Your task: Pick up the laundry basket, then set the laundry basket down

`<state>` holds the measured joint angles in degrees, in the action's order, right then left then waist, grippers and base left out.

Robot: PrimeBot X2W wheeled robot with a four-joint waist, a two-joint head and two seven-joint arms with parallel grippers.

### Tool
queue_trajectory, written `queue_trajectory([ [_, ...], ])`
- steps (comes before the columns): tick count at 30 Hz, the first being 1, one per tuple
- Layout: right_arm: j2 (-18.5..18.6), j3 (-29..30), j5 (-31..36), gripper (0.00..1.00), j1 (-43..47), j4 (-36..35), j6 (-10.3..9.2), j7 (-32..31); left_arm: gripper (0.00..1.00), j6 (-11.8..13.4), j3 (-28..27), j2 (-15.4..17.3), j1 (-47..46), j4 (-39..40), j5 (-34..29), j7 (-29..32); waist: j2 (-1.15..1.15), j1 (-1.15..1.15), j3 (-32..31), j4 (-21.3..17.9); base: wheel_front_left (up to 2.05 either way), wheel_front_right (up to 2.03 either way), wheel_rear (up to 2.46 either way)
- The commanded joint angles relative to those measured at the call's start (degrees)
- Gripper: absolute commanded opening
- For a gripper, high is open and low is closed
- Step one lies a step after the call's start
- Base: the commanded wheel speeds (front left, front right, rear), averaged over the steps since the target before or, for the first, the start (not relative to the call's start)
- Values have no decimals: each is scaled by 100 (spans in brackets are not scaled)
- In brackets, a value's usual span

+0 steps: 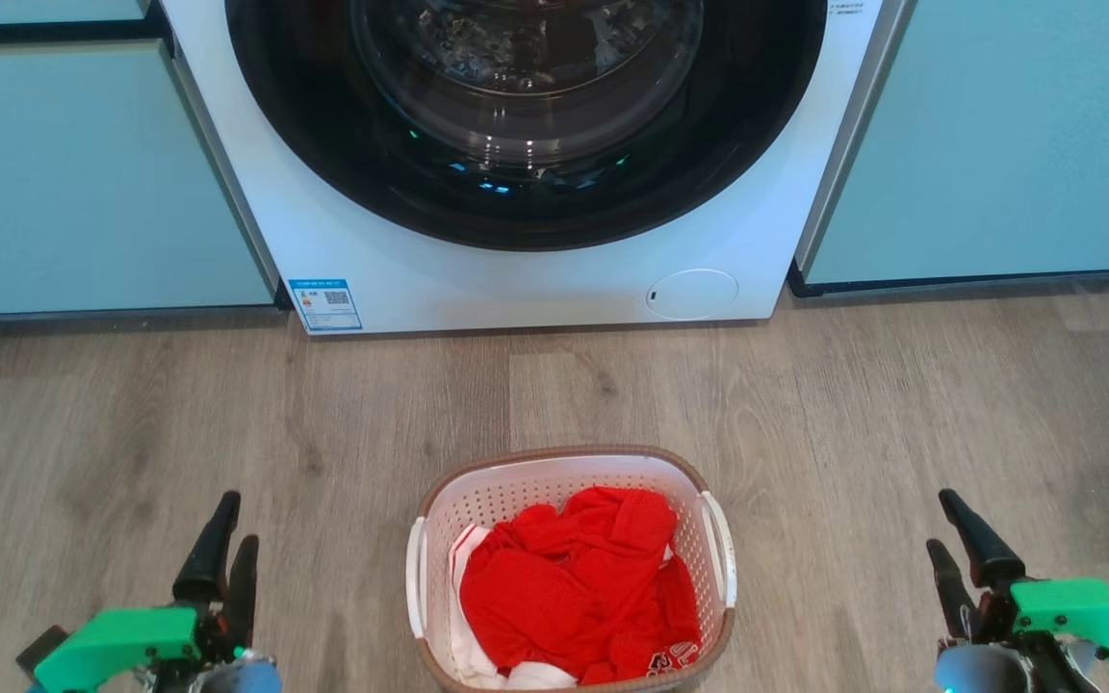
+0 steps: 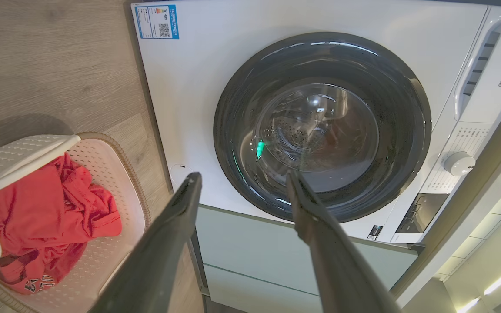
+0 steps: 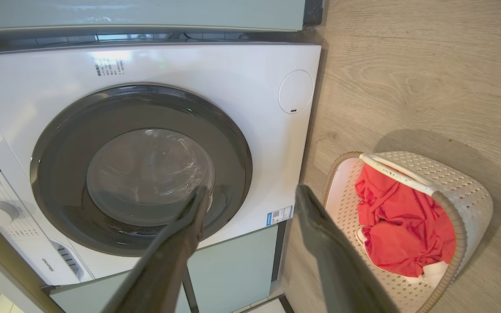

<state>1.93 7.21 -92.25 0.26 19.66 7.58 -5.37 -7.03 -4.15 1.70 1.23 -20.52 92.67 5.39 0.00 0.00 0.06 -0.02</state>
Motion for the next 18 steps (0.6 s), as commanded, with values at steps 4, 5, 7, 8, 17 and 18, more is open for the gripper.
queue_trajectory([
  [4, 24, 19, 148, 100, -236, -262, -1, 102, 100, -5, 9, 56, -296, 215, -94, -103, 0, 0, -13, 3, 0, 0, 0],
  [5, 24, 33, 184, 100, -238, -275, -1, 119, 100, -5, 8, 56, -302, 216, -108, -119, 0, 0, -16, 4, 0, 0, 0],
  [7, 26, 62, 262, 100, -248, -303, -1, 153, 100, -6, 2, 57, -319, 221, -147, -153, 0, 0, -17, 6, 0, 0, 0],
  [8, 26, 72, 306, 100, -255, -319, -1, 170, 100, -6, 5, 58, -329, 230, -177, -170, 0, 0, -15, 7, 0, 0, 0],
  [17, 32, 81, 909, 100, -301, -533, -2, 321, 100, -9, -57, 63, -392, 395, -684, -322, 0, 0, -19, 25, 0, 0, 0],
  [18, 32, 81, 909, 100, -301, -533, -2, 321, 100, -9, -57, 63, -392, 395, -684, -322, 0, 0, -19, 25, 0, 0, 0],
])
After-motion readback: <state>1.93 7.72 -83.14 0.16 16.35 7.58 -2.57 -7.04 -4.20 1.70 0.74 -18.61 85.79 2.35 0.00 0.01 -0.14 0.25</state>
